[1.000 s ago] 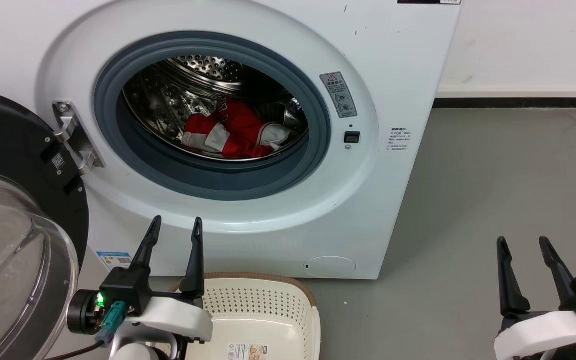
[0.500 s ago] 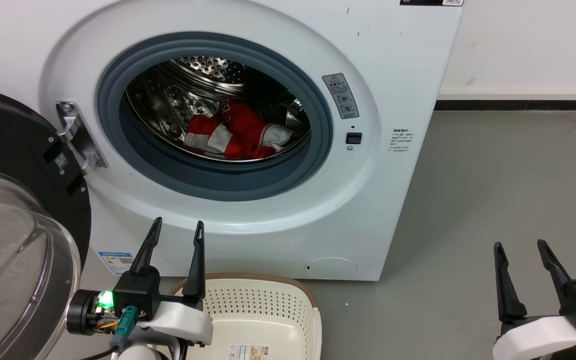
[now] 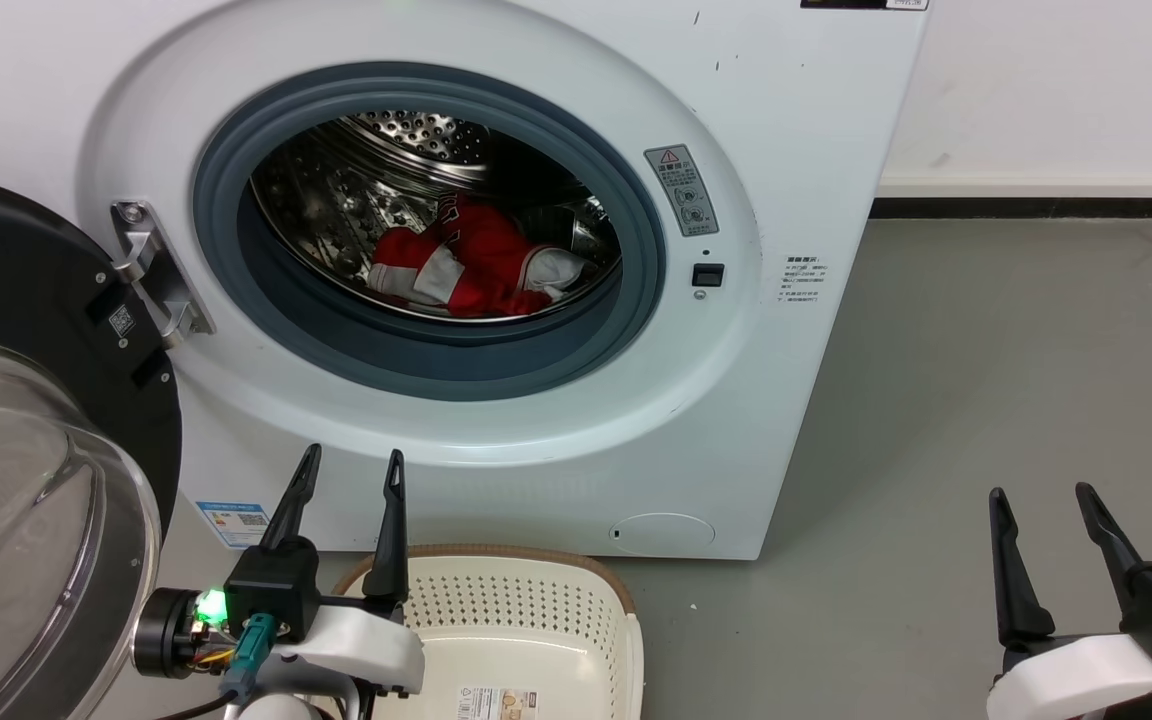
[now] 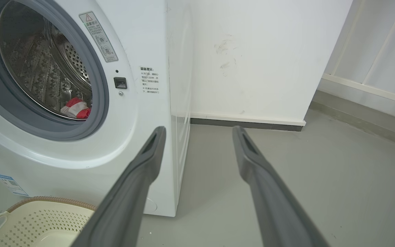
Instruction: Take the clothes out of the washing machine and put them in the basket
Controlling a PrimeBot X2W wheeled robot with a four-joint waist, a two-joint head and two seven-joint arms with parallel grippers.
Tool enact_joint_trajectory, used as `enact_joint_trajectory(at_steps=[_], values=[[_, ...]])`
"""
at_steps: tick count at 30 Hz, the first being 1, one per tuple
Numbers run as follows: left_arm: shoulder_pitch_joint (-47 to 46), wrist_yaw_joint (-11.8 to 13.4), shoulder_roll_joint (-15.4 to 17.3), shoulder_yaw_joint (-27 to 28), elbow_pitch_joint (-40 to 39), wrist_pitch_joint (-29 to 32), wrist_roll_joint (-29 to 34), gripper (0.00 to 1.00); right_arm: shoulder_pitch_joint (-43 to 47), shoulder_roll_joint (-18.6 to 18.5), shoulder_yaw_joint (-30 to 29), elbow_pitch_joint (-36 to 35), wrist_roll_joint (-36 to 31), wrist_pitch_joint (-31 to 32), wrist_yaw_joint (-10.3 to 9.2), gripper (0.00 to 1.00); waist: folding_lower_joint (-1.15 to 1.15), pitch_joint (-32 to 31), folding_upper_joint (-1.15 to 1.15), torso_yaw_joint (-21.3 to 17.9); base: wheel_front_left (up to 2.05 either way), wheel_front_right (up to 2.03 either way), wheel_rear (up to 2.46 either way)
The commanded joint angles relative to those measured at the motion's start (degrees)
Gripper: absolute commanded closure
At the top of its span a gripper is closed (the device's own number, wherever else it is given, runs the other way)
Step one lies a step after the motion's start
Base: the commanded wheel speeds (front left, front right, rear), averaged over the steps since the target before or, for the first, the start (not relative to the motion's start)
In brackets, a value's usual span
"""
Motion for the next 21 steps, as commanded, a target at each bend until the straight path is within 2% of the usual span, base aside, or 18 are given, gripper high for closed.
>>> enact_joint_trajectory(at_steps=[1,11,21], values=[[0.1,0.2,-0.1,0.2,0.1,-0.1,0.2,0.0,0.4,-0.2,0.0,0.0,0.0,-0.1,-0.02,0.0,0.0,0.1,0.0,0.0,0.0,0.0,0.0],[-4.0,-0.2,0.3,1.1,0.5,-0.1,0.1,0.0,-1.6,-0.2,0.5,-1.0,0.1,0.1,-0.03,0.0,0.0,2.4,0.0,-0.7,0.0,0.0,0.0],[-18.6,-2.5,2.8,3.3,7.2,0.8,-2.2,0.0,-5.7,-0.1,1.3,-2.7,0.6,-1.1,-0.03,0.0,0.0,11.3,0.0,-6.3,0.0,0.0,0.0]])
